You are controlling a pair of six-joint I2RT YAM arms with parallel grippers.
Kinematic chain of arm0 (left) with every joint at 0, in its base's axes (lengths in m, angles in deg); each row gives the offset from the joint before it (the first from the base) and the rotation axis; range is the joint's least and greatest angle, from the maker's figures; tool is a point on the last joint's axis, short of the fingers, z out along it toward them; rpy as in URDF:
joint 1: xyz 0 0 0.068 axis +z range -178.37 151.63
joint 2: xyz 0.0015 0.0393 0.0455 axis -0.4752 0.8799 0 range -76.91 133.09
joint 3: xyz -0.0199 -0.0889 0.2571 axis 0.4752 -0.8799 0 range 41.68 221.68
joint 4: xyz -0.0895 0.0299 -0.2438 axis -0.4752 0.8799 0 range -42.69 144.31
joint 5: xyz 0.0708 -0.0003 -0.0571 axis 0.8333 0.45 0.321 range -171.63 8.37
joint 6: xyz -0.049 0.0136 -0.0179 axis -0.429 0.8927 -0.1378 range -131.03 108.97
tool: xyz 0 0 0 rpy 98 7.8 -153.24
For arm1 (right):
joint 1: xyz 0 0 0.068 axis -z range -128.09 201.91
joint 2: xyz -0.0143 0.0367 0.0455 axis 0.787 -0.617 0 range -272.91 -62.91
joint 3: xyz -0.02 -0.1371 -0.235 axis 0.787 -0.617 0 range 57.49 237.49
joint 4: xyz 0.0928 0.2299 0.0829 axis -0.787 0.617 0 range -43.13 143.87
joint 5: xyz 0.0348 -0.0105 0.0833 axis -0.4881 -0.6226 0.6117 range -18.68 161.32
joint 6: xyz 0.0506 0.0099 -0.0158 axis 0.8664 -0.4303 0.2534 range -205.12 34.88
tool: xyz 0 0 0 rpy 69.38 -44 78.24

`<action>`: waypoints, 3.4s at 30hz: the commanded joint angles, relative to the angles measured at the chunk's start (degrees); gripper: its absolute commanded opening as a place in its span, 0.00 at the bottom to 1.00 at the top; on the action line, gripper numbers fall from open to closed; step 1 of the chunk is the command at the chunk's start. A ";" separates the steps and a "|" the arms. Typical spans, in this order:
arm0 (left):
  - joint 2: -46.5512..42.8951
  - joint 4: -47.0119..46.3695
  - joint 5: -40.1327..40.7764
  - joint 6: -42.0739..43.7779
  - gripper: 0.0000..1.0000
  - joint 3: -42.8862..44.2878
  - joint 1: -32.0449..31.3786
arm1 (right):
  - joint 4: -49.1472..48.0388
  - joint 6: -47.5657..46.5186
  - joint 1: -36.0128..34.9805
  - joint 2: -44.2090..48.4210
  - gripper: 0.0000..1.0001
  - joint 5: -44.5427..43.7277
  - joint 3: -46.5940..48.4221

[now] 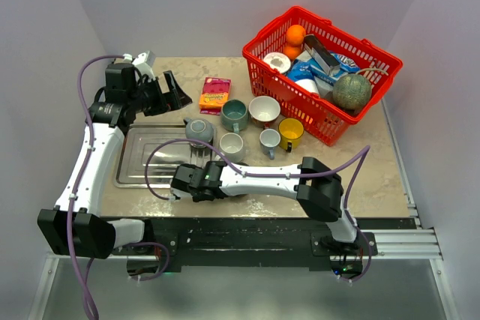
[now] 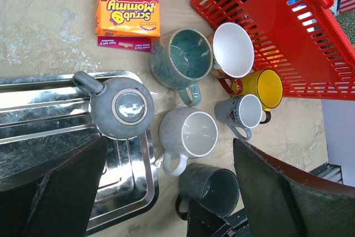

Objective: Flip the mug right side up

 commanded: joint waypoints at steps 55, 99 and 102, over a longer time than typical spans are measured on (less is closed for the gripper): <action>29.88 -1.51 29.82 -33.68 0.72 4.67 -6.12 | -23.06 35.55 20.99 43.62 0.99 -3.09 -23.83; 8.80 -6.34 10.77 -1.96 0.00 -1.65 -9.20 | -30.78 37.57 25.64 45.99 0.99 14.47 -23.84; 2.48 -9.06 3.56 1.48 0.00 -5.69 -9.20 | -33.94 36.61 27.13 47.40 0.99 24.62 -22.96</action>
